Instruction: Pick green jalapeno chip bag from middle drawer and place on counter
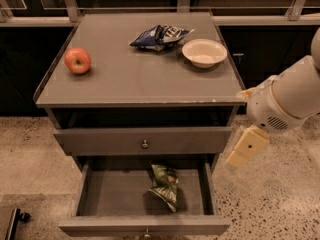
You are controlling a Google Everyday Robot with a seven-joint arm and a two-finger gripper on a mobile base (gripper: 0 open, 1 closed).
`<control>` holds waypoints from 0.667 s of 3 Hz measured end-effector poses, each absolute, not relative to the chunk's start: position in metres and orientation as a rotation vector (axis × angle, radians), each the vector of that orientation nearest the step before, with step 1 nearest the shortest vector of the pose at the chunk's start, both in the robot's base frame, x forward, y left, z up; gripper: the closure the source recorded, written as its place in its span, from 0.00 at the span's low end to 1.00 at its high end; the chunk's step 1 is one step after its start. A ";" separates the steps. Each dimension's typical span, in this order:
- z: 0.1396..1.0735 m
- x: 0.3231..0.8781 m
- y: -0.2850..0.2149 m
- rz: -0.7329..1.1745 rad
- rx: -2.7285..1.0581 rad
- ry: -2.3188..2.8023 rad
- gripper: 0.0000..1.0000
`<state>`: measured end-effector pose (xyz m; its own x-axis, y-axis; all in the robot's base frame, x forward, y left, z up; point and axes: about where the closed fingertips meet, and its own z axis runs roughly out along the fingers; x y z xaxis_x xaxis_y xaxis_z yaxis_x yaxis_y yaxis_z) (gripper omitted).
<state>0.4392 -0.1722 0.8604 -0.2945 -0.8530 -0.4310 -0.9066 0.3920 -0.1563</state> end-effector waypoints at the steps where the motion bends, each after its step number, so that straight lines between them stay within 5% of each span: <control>1: 0.817 0.427 -0.152 0.243 -1.432 2.229 0.00; 2: 0.751 0.416 -0.128 0.325 -1.317 2.288 0.00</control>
Offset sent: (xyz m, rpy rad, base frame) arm -0.0041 0.0709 -0.1868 0.2444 0.0206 -0.2748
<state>0.4158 -0.1277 0.7513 -0.4240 -0.7467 -0.5126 -0.8598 0.5097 -0.0313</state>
